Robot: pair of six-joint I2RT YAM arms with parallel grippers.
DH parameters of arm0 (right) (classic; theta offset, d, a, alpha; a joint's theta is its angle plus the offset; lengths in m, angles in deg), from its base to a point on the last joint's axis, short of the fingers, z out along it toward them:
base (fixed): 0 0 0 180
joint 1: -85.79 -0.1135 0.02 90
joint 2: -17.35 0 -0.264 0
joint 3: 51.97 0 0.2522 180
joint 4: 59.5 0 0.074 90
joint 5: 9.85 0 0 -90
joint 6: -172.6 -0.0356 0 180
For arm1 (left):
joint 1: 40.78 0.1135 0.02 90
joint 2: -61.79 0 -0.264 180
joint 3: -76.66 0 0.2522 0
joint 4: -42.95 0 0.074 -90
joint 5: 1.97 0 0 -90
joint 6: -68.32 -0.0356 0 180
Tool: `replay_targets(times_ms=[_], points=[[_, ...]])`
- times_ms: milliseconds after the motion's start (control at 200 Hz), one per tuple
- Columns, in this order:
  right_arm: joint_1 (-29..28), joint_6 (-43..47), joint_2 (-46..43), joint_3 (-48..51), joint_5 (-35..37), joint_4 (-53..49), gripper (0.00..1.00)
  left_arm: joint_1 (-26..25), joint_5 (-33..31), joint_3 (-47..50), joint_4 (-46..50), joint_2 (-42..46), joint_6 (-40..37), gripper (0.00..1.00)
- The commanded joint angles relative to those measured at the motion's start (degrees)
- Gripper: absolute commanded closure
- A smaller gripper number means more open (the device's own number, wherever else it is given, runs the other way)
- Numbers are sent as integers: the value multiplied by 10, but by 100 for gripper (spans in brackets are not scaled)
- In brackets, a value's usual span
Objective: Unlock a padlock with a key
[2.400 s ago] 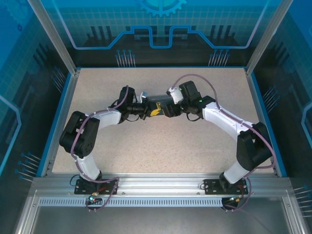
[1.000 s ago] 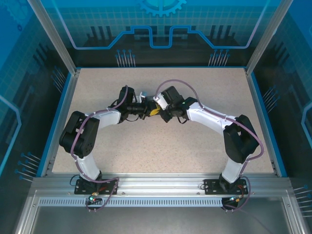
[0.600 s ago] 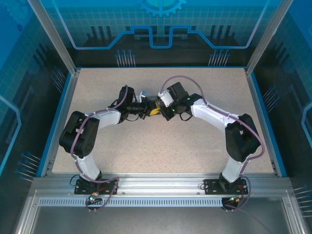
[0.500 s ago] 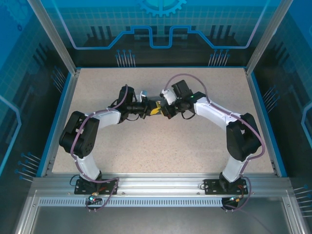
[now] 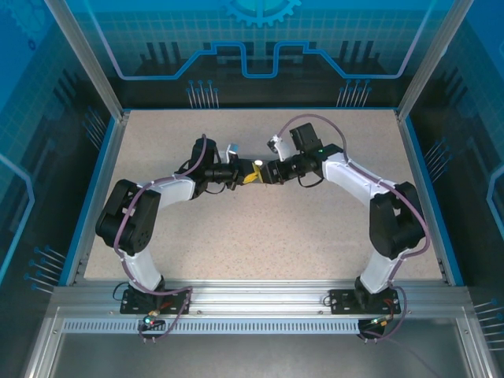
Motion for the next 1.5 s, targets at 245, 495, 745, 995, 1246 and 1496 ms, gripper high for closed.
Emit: replay_targets(times_ms=[245, 495, 745, 995, 1246, 1496], points=[[-78, 115, -33, -44, 269, -94, 60, 5, -8, -1, 45, -1, -4, 100], [-133, 167, 3, -66, 365, -99, 68, 5, -6, -3, 48, -2, -5, 100], [-155, 186, 23, -78, 423, -96, 68, 5, -5, -3, 45, -3, -3, 100], [-181, 204, 46, -92, 480, -90, 72, 5, -4, -1, 42, -2, -3, 100], [-194, 208, 68, -108, 517, -92, 87, 5, -3, 1, 40, 0, -2, 100], [-184, 182, 62, -113, 461, -100, 100, 5, -4, 8, 36, -1, -2, 100]])
